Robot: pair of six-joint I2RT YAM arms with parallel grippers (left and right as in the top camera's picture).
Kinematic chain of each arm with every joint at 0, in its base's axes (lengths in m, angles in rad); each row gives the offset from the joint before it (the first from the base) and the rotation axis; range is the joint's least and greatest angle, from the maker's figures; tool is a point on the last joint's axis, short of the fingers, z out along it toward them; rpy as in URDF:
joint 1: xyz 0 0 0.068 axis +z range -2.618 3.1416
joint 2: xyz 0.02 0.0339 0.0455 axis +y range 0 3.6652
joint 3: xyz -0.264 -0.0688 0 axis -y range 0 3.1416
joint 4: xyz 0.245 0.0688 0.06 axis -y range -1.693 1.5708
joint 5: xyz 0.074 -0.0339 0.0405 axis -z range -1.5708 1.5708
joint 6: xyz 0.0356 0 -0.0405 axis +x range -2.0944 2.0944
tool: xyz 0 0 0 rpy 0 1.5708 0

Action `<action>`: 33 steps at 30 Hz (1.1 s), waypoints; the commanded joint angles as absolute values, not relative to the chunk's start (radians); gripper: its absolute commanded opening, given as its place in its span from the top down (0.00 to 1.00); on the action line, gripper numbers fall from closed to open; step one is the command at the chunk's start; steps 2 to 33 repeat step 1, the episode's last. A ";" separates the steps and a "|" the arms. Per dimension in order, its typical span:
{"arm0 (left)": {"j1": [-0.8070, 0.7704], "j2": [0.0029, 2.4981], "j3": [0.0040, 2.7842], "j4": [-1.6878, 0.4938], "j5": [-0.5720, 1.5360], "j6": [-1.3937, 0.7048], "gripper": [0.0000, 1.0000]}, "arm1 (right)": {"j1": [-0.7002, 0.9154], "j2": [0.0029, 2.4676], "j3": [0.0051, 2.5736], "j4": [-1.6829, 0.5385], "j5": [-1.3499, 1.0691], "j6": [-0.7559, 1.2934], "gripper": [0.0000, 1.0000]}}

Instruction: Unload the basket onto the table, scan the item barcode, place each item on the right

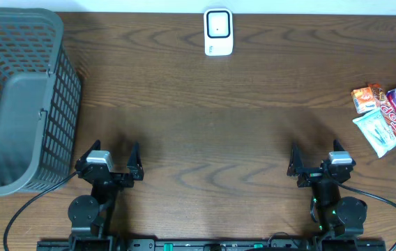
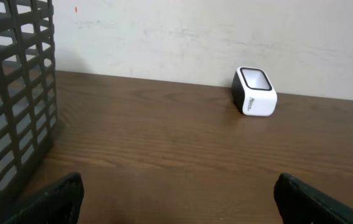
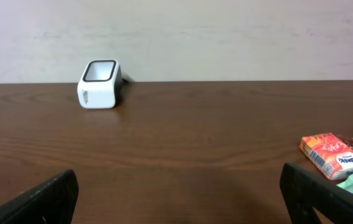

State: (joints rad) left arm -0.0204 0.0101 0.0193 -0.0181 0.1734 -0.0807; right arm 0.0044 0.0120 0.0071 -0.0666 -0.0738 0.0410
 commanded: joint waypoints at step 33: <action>-0.015 0.004 0.004 -0.056 0.172 -0.072 0.02 | 0.014 0.006 0.006 -0.071 -0.069 0.051 0.01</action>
